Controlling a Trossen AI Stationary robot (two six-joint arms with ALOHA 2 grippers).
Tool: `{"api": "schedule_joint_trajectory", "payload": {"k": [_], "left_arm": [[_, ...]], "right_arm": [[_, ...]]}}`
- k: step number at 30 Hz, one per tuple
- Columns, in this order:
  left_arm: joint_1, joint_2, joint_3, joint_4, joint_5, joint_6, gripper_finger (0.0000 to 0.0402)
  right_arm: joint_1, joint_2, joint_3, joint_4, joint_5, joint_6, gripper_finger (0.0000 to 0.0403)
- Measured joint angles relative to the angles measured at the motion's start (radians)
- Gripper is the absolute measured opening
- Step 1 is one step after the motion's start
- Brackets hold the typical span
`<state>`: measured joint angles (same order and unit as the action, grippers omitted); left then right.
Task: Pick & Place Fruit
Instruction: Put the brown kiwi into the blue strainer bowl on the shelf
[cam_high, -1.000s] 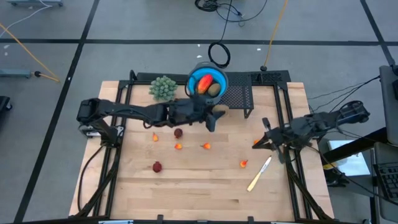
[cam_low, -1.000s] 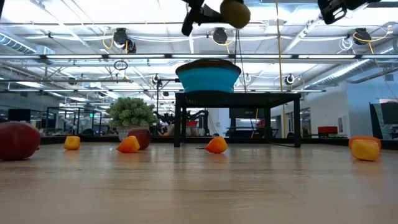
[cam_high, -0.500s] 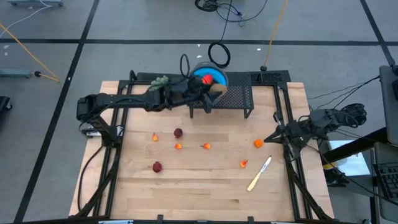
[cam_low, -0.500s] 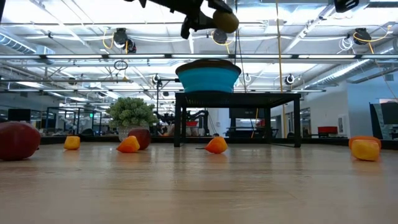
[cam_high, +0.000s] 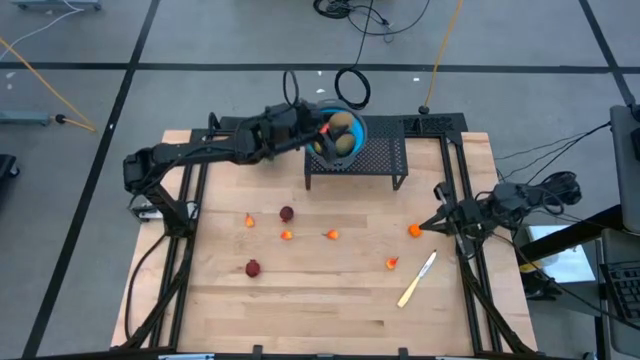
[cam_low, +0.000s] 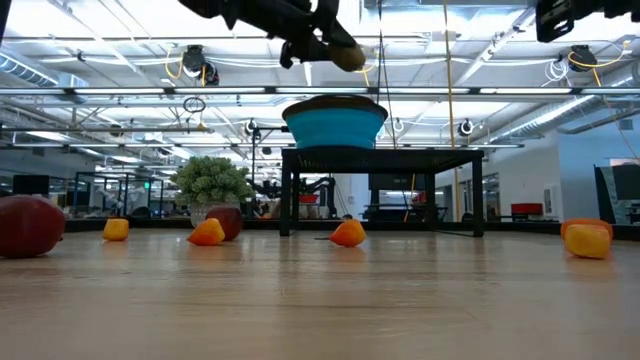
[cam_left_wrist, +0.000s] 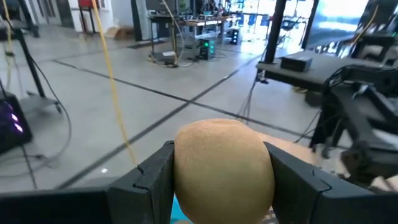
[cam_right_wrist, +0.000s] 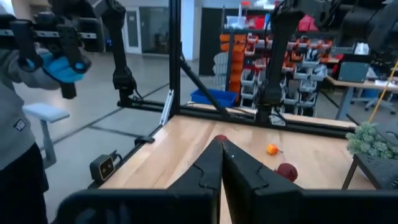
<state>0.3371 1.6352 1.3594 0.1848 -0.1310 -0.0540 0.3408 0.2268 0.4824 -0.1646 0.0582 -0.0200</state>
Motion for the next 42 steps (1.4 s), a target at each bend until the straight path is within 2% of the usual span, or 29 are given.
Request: {"api": "schedule_joint_trajectory", "payload": {"k": [9,18,26,42], "left_arm": [[0.016,0.000,0.000,0.000,-0.001,0.085,0.0200],[0.016,0.000,0.000,-0.002,-0.001,0.104,0.0200],[0.016,0.001,0.000,-0.046,0.000,0.077,0.0200],[0.035,0.085,0.000,-0.106,-0.005,0.013,0.0200]], "right_arm": [[0.000,-0.074,-0.091,0.026,0.000,-0.020,0.0001],[0.000,-0.082,-0.128,0.026,-0.003,-0.049,0.0001],[0.000,-0.082,-0.128,0.026,-0.003,-0.052,0.0001],[0.000,-0.082,-0.128,0.026,-0.003,-0.052,0.0001]]}}
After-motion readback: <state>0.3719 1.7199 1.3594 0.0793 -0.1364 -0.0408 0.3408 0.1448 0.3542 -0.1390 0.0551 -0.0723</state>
